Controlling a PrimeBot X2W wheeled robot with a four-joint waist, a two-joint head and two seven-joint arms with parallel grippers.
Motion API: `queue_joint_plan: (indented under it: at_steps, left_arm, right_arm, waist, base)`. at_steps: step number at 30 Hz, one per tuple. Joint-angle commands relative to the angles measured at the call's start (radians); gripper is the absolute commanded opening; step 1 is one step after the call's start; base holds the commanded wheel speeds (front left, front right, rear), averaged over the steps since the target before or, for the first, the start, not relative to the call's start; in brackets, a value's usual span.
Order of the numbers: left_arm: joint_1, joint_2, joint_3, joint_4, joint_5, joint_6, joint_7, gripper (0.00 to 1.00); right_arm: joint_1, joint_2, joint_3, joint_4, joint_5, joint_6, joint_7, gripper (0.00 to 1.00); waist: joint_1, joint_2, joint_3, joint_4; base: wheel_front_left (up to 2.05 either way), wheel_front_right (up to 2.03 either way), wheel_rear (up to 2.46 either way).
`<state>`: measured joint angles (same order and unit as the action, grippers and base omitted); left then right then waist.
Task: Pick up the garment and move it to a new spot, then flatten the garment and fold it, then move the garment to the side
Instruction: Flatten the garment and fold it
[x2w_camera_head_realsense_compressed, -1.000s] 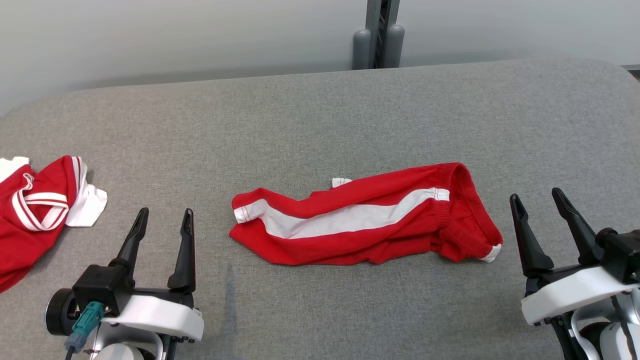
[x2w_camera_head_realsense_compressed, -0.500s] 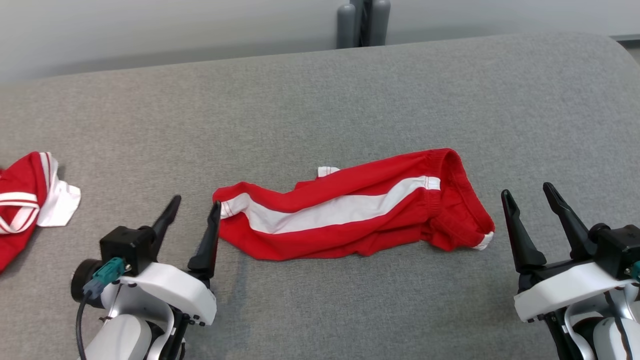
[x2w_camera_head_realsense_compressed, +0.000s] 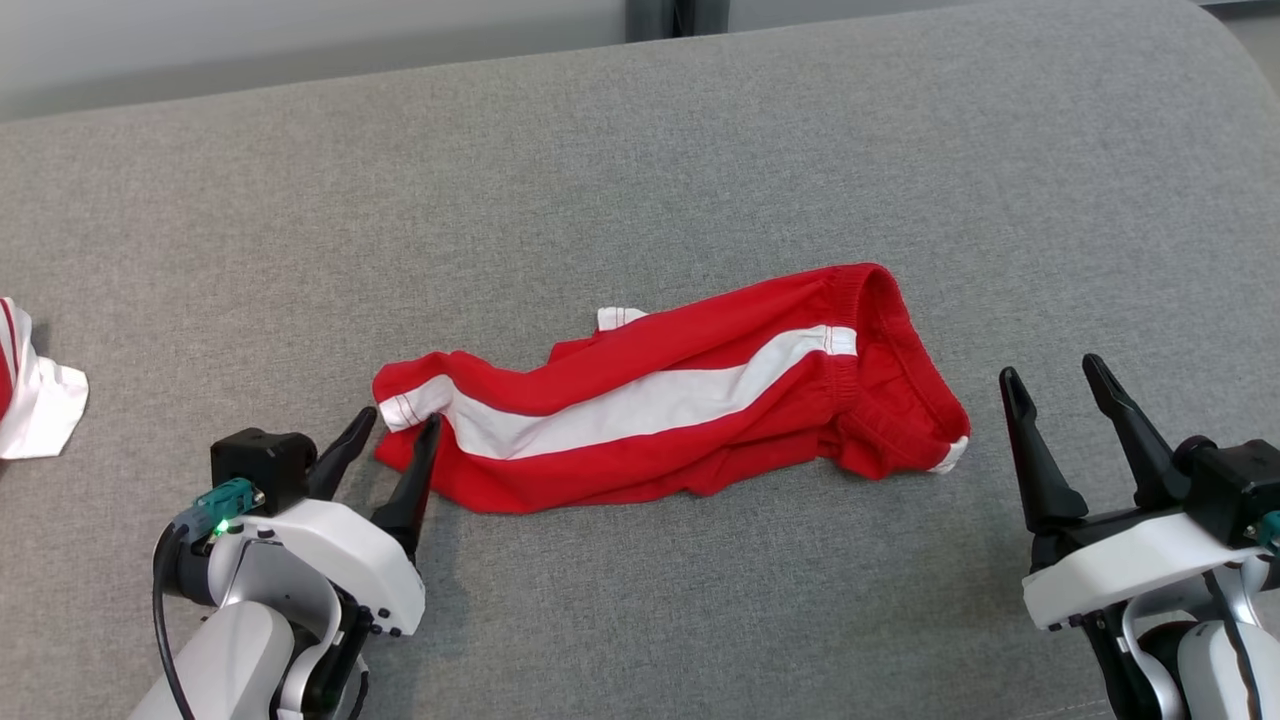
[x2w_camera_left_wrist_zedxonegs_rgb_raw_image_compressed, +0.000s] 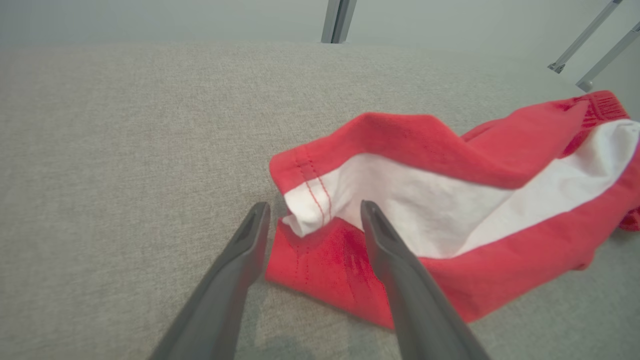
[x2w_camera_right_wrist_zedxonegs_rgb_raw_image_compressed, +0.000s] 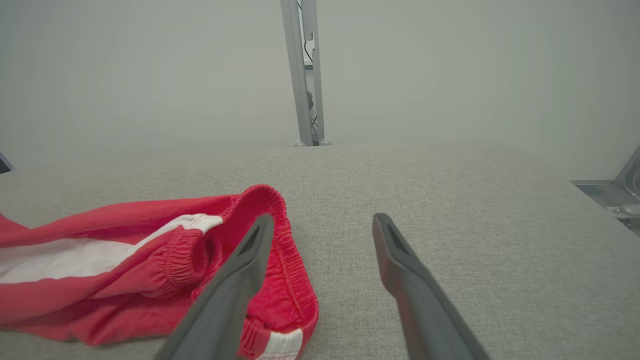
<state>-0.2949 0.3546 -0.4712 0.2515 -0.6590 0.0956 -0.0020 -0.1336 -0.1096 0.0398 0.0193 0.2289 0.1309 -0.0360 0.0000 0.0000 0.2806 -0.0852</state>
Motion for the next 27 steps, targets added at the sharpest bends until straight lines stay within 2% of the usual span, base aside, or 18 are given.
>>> queue_joint_plan:
  at_steps: [1,8,19,24,25,26,27]
  left_arm:
    - [-0.013,0.003,0.001,0.004,-0.003,-0.009,-0.008,0.00]
    - [-0.029,0.007,-0.009,0.005,0.010,-0.019,-0.024,0.00]
    - [-0.068,-0.006,-0.042,-0.029,0.041,-0.012,-0.026,0.00]
    - [-0.073,-0.009,-0.053,-0.037,0.051,-0.009,-0.034,0.00]
    - [-0.074,-0.008,-0.056,-0.040,0.055,-0.007,-0.038,0.00]
    - [-0.075,-0.006,-0.057,-0.047,0.059,-0.003,-0.043,0.00]
    - [-0.078,-0.001,-0.053,-0.069,0.066,0.004,-0.056,0.00]
  right_arm:
    - [-0.010,-0.008,-0.003,0.003,0.001,0.000,-0.009,1.00]
    - [-0.048,-0.025,0.029,0.019,0.023,0.000,0.017,1.00]
    - [-0.186,-0.104,0.216,0.126,0.119,0.000,0.133,1.00]
    - [-0.221,-0.113,0.253,0.166,0.159,0.000,0.166,1.00]
    - [-0.230,-0.118,0.259,0.174,0.165,0.000,0.172,0.78]
    - [-0.234,-0.118,0.257,0.173,0.171,0.000,0.166,0.20]
    - [-0.238,-0.122,0.249,0.156,0.175,0.000,0.156,0.00]
  waist:
    - [0.0000,0.0000,0.002,0.001]
    - [0.0000,0.0000,0.009,0.020]
    - [0.0000,0.0000,0.042,0.085]
    - [0.0000,0.0000,0.052,0.102]
    - [0.0000,0.0000,0.052,0.106]
    - [0.0000,0.0000,0.052,0.107]
    - [0.0000,0.0000,0.049,0.106]
  base:
    - [0.00,0.00,0.00]
    - [0.00,0.00,0.00]
    - [0.00,0.00,0.00]
    - [0.00,0.00,0.00]
    - [0.00,0.00,0.00]
    - [0.00,0.00,0.00]
    - [0.00,0.00,0.00]
